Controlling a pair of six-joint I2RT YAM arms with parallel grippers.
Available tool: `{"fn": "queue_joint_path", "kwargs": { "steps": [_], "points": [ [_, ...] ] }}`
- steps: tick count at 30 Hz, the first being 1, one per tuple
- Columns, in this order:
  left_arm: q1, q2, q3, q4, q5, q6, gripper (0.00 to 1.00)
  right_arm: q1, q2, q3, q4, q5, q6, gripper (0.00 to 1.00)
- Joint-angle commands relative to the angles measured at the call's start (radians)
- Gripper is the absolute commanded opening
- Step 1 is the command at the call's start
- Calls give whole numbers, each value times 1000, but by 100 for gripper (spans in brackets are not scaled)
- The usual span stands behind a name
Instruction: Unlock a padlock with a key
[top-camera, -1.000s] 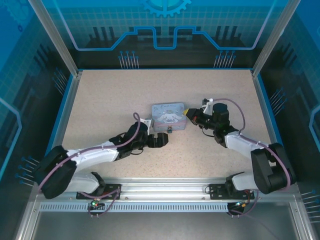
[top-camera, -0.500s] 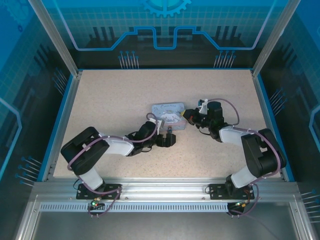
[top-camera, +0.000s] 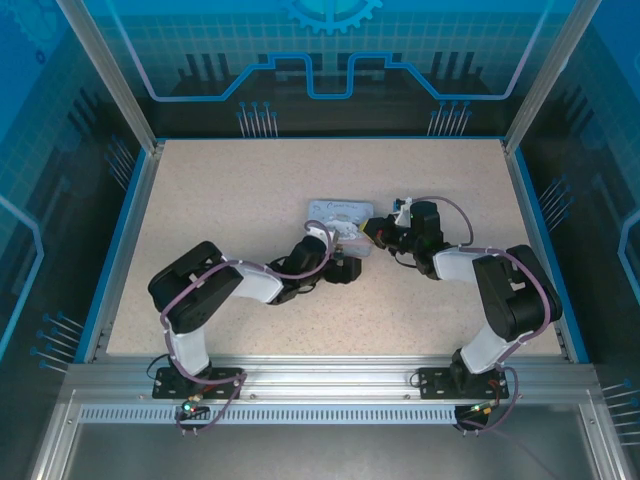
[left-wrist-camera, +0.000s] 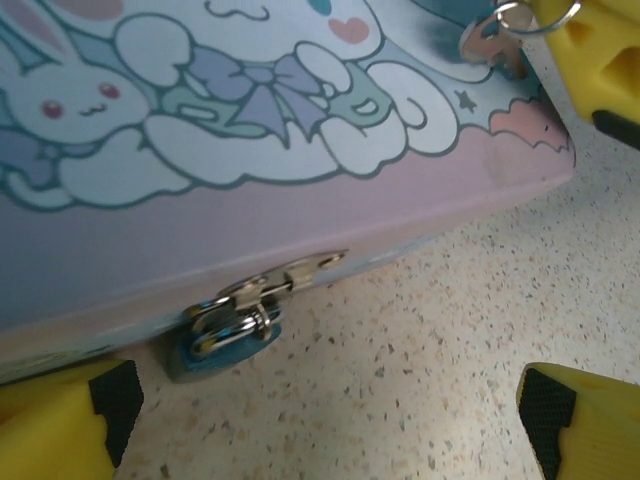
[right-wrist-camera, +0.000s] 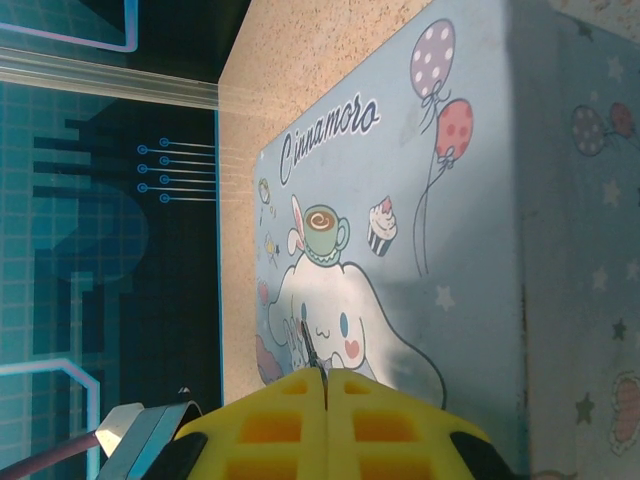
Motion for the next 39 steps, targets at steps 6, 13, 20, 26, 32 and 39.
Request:
{"fn": "queue_joint_path", "kwargs": {
  "steps": [6, 13, 20, 26, 32, 39],
  "points": [
    [-8, 87, 50, 93, 57, -40, 98, 8, 10, 17, 0, -7, -11, 0],
    [-7, 110, 27, 240, 88, -156, 99, 8, 12, 14, -2, -7, -13, 0],
    [-6, 165, 30, 352, 81, -261, 99, 7, 8, 13, -4, -8, -14, 0],
    [-7, 165, 49, 206, -24, -281, 99, 6, 8, 11, -3, -9, -14, 0],
    [-19, 129, 112, -41, -111, -207, 99, 6, 11, 11, 1, -12, -11, 0],
    [-35, 114, 136, -6, -56, -120, 99, 6, 16, 13, 2, -8, -10, 0]
  ]
}}
